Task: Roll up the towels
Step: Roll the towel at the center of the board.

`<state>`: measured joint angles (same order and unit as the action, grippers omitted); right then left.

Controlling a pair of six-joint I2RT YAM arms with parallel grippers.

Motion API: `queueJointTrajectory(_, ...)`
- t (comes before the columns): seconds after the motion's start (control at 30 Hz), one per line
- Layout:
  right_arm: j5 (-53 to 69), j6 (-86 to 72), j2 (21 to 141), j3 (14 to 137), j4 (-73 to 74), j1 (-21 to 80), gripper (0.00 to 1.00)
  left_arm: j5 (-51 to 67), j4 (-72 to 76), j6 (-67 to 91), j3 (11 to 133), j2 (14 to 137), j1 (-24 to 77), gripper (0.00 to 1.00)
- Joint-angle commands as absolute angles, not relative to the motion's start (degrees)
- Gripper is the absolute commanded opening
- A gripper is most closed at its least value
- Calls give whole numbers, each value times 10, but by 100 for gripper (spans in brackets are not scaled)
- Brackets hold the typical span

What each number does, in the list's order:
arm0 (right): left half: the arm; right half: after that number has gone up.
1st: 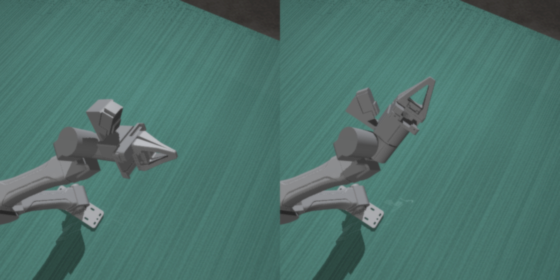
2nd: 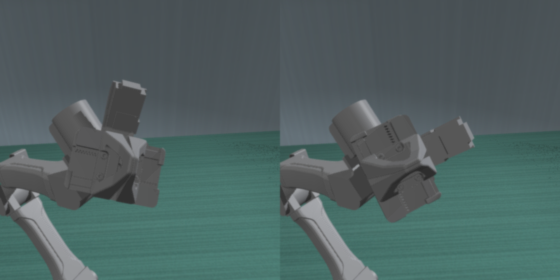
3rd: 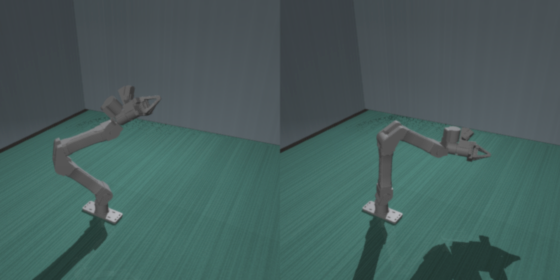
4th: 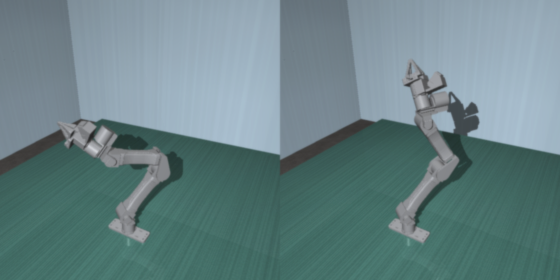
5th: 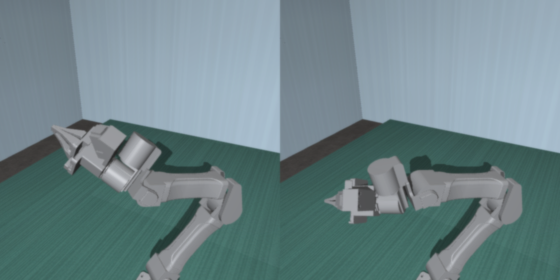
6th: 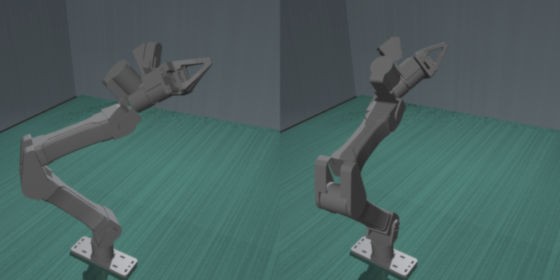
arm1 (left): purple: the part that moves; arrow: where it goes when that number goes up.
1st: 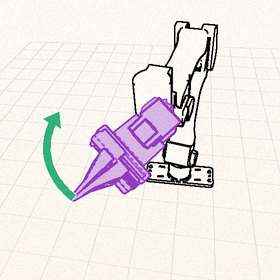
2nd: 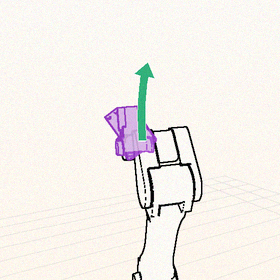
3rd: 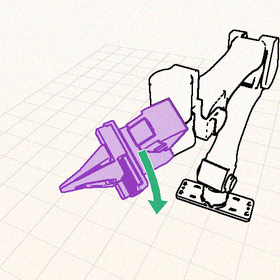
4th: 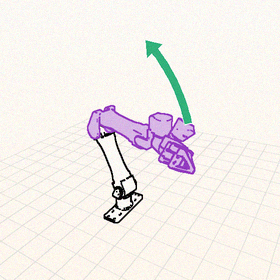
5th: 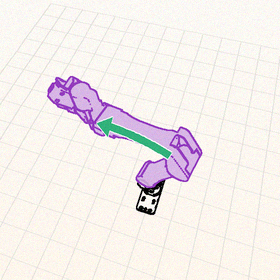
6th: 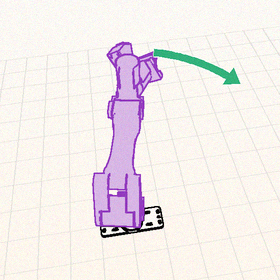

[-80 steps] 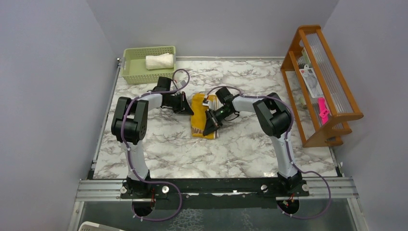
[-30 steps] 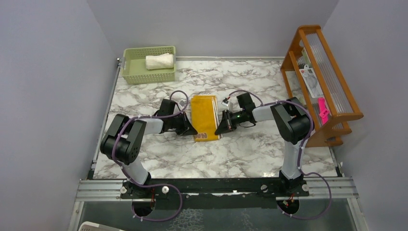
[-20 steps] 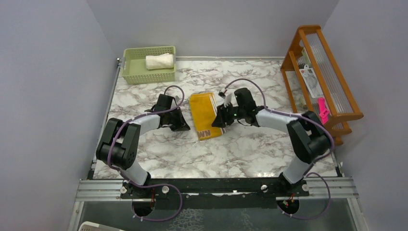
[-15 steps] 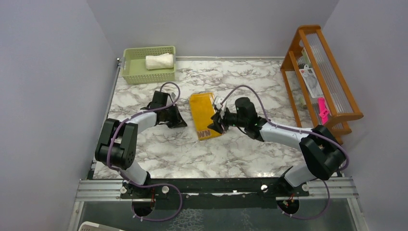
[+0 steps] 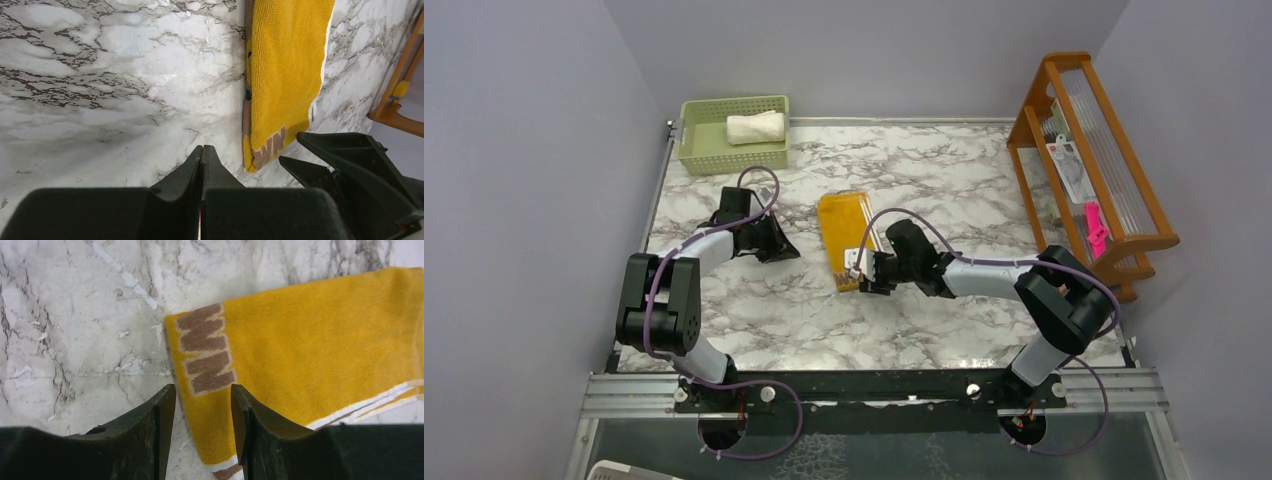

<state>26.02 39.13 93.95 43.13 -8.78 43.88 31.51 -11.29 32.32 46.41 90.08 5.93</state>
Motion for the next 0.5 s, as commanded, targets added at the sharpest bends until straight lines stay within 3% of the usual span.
queueJointTrajectory(0.0,216,453,956,444,-49,459,43,341,-117,308,455,883,50,0)
queueJointTrajectory(0.3,170,467,998,459,-11,474,31,349,-118,305,460,886,45,0)
queueJointTrajectory(0.37,150,467,1019,474,5,477,24,352,-118,304,463,888,44,0)
queueJointTrajectory(0.47,108,462,1047,501,30,480,6,357,-122,302,467,886,44,0)
